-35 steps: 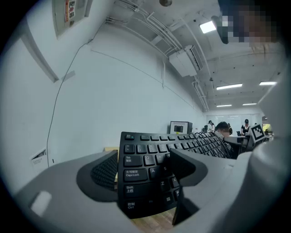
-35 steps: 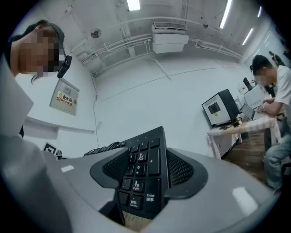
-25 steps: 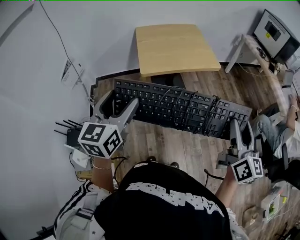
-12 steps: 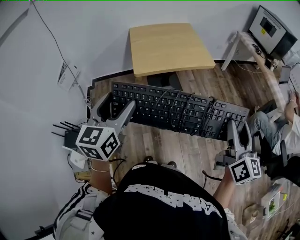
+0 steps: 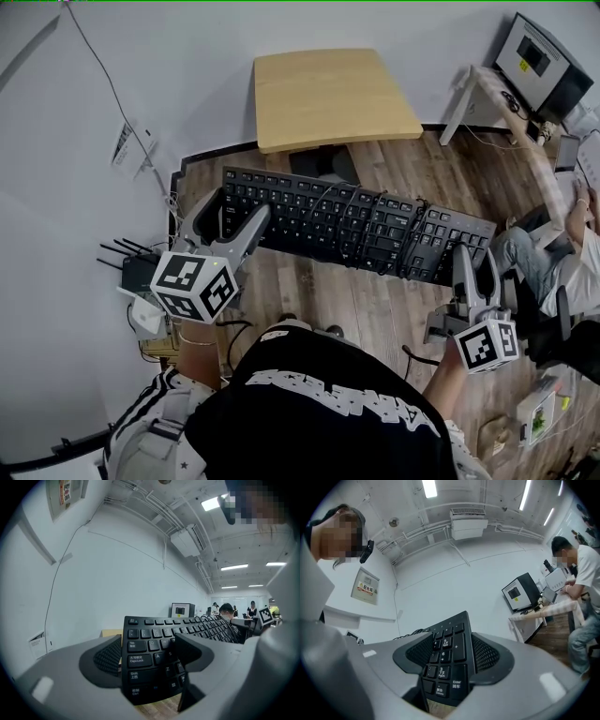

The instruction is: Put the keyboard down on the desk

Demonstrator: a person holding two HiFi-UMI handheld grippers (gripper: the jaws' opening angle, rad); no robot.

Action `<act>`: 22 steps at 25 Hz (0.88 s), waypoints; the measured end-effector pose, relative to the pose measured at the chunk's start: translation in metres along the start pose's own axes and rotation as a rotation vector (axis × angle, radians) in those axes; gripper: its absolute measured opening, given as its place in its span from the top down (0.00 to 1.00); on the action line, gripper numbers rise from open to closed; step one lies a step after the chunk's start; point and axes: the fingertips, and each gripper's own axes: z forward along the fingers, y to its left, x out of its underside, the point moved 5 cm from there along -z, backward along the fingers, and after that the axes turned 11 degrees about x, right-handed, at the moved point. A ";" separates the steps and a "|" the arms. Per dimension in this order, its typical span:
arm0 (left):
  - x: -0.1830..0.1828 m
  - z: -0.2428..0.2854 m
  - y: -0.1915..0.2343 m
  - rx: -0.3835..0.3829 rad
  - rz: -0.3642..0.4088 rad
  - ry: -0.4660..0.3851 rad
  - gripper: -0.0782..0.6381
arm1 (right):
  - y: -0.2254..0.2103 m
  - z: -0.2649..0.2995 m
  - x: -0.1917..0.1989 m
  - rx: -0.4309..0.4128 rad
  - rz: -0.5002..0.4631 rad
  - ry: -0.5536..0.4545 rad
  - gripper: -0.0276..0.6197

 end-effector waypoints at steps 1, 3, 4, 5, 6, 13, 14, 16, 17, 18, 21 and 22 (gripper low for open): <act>0.000 0.000 0.000 -0.001 0.002 0.000 0.42 | 0.000 0.000 0.000 0.000 -0.001 0.001 0.56; -0.001 -0.001 -0.001 -0.006 0.006 -0.002 0.42 | -0.001 0.000 0.001 -0.002 -0.005 0.006 0.56; -0.001 -0.001 -0.001 -0.009 0.007 -0.003 0.42 | -0.001 0.001 0.001 -0.003 -0.005 0.009 0.56; -0.002 -0.001 -0.001 -0.010 0.008 -0.002 0.42 | -0.001 0.002 0.001 -0.003 -0.004 0.011 0.56; -0.002 -0.001 -0.002 -0.011 0.007 0.001 0.42 | -0.001 0.002 0.001 -0.003 -0.004 0.015 0.56; 0.002 0.002 0.002 0.004 -0.001 -0.002 0.42 | 0.001 0.000 0.000 0.010 -0.022 0.014 0.56; 0.003 0.003 0.002 0.007 -0.003 -0.003 0.42 | 0.001 0.000 0.000 0.013 -0.024 0.012 0.56; 0.004 0.003 0.003 0.011 -0.006 -0.001 0.42 | 0.001 0.000 -0.001 0.016 -0.026 0.011 0.56; 0.004 0.004 0.003 0.012 -0.006 0.001 0.42 | 0.002 0.000 0.000 0.016 -0.025 0.012 0.56; 0.004 0.004 0.003 0.012 -0.005 0.002 0.42 | 0.002 0.000 0.000 0.016 -0.024 0.013 0.56; 0.001 0.004 0.002 0.011 0.005 -0.002 0.42 | 0.002 -0.001 0.000 0.017 -0.021 0.010 0.56; 0.001 0.004 0.002 0.010 0.007 -0.005 0.42 | 0.002 -0.001 -0.001 0.016 -0.022 0.007 0.56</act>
